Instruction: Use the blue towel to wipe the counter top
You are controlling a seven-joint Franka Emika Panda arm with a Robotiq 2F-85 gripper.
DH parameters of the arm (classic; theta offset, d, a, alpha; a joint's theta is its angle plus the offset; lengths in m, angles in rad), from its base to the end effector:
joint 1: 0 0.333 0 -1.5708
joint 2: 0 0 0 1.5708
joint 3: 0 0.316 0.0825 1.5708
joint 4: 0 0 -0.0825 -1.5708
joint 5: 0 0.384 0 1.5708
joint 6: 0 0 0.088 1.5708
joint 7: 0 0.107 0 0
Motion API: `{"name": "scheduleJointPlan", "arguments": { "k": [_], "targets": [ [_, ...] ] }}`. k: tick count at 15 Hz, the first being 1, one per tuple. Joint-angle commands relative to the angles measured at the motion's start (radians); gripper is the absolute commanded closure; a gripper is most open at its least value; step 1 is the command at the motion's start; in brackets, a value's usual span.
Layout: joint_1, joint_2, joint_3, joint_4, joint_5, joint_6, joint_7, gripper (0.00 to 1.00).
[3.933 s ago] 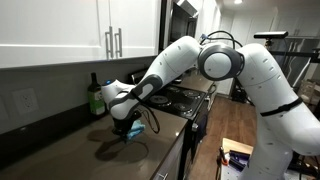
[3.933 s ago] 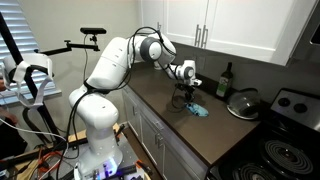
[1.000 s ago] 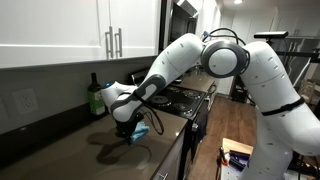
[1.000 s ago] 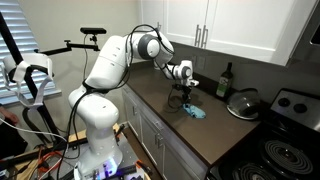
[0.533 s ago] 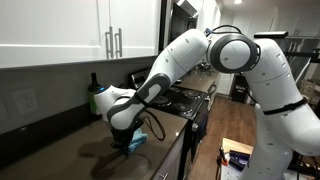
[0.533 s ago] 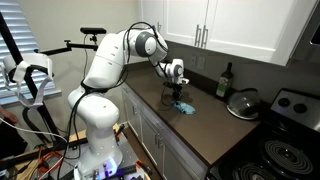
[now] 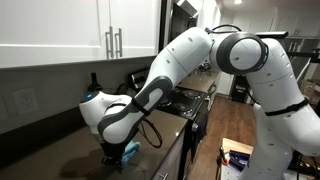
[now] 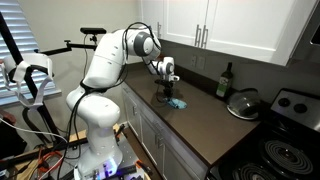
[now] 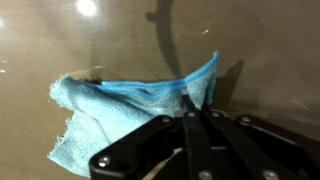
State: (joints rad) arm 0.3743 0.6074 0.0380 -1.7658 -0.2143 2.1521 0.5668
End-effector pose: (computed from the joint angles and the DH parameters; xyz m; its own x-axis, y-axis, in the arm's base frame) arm 0.5881 0.2460 0.2036 0.9919 -0.0352 -0.1219 -0.0065 -0.9737 0.2277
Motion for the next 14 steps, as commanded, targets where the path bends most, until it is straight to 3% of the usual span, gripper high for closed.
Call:
{"name": "scheduleJointPlan", "arguments": {
  "k": [1, 12, 13, 14],
  "targets": [
    [0.024, 0.014, 0.016, 0.02, -0.003, -0.041, -0.03, 0.7],
    [0.063, -0.04, 0.011, -0.002, -0.04, -0.032, -0.012, 0.01],
    [0.066, -0.045, 0.01, -0.004, -0.05, -0.026, -0.007, 0.0],
    [0.057, -0.014, 0.018, 0.017, -0.025, -0.039, -0.004, 0.12]
  ]
}}
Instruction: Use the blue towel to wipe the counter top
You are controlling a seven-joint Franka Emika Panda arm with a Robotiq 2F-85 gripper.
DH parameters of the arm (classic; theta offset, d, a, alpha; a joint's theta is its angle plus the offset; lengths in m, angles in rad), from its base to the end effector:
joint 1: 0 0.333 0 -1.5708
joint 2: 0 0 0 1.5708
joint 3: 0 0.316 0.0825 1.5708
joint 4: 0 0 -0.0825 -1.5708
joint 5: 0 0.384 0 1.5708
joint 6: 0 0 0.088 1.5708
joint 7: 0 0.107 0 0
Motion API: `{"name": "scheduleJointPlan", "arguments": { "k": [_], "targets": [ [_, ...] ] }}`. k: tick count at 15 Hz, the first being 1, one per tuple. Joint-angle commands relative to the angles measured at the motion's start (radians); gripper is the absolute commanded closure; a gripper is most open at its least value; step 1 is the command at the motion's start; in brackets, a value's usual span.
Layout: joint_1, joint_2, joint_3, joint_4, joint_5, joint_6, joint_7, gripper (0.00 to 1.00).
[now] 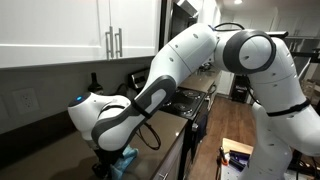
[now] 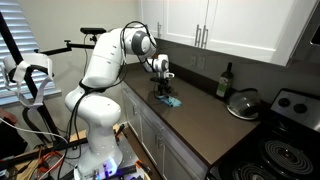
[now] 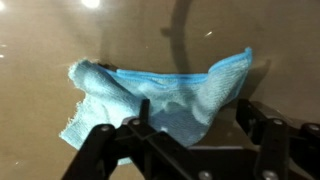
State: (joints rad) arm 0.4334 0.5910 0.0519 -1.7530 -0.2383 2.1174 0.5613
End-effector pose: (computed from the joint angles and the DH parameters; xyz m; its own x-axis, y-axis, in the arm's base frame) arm 0.5719 0.2868 0.2173 0.9914 0.0503 -0.1205 0.0785 -0.9671 0.2422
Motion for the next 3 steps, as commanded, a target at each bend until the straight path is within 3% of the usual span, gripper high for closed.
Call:
{"name": "scheduleJointPlan", "arguments": {
  "k": [1, 3],
  "targets": [
    [-0.001, -0.002, 0.004, 0.005, -0.008, -0.004, 0.001, 0.05],
    [-0.001, -0.008, 0.004, 0.004, -0.009, -0.004, 0.001, 0.0]
  ]
}}
